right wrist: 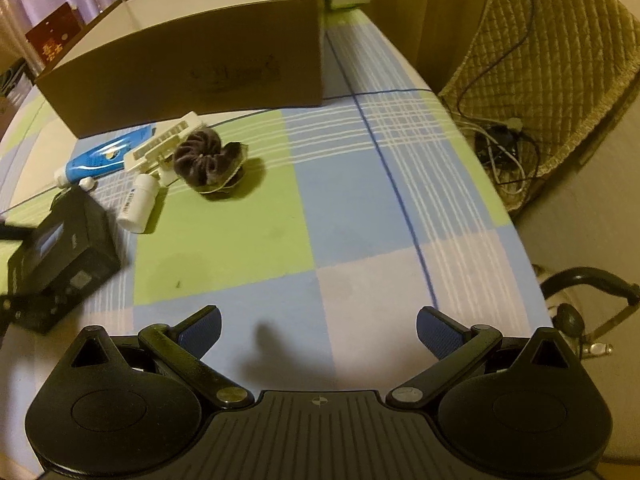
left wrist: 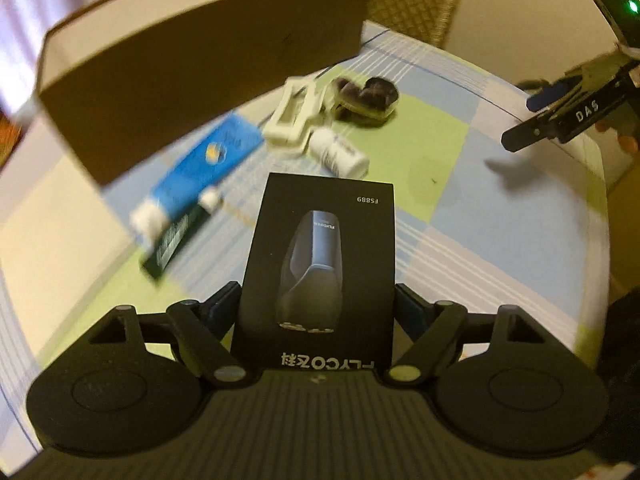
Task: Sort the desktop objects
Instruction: 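Grasp the black shaver box with the left tool while the right tool grasps the white pill bottle, then carry the shaver box and pill bottle with both tools into the cardboard box, then open both tools to release the shaver box and pill bottle inside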
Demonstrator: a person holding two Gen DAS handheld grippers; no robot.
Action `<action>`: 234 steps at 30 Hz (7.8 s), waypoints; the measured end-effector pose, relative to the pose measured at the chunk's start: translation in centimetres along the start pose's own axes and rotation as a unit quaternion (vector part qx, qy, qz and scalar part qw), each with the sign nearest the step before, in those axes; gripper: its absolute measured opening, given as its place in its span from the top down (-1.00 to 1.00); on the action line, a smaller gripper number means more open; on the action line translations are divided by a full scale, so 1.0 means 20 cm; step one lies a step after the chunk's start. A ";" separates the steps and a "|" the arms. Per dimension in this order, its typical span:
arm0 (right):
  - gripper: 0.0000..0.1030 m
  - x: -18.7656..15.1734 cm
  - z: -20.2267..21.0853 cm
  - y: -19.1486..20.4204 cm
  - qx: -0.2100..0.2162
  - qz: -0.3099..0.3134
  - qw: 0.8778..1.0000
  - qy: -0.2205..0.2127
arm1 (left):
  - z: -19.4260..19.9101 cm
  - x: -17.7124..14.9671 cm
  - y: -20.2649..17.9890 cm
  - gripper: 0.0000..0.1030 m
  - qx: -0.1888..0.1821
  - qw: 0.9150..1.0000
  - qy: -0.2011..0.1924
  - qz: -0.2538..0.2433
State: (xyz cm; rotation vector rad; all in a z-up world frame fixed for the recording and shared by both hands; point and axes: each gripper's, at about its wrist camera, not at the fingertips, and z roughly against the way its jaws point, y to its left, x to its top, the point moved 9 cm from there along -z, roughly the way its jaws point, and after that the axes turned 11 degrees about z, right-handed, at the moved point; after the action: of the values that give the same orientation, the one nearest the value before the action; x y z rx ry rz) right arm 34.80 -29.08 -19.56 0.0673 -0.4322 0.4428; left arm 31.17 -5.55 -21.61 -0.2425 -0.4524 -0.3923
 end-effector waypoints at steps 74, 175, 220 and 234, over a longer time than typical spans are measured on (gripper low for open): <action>0.53 0.14 -0.25 0.66 0.086 0.197 0.974 -0.064 | 0.08 -0.29 0.33 -0.49 0.177 0.940 0.013 0.291; 0.53 1.49 -0.23 0.10 0.061 0.118 0.982 -0.136 | -0.17 1.51 0.55 -0.48 0.093 0.952 -0.101 0.274; -0.57 1.66 -0.39 0.00 0.034 0.090 0.978 -0.187 | -0.26 1.51 0.78 -0.70 0.124 0.951 -0.098 0.267; -0.96 1.34 -0.18 0.12 0.074 0.099 0.979 -0.161 | -0.05 1.39 0.64 -0.91 0.178 0.956 -0.131 0.191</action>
State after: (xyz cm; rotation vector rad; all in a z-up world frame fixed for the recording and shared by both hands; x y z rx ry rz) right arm 57.09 -15.54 -11.68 0.2443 -0.7286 0.6646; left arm 59.78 -3.07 -11.30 -0.0256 -0.7131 0.1064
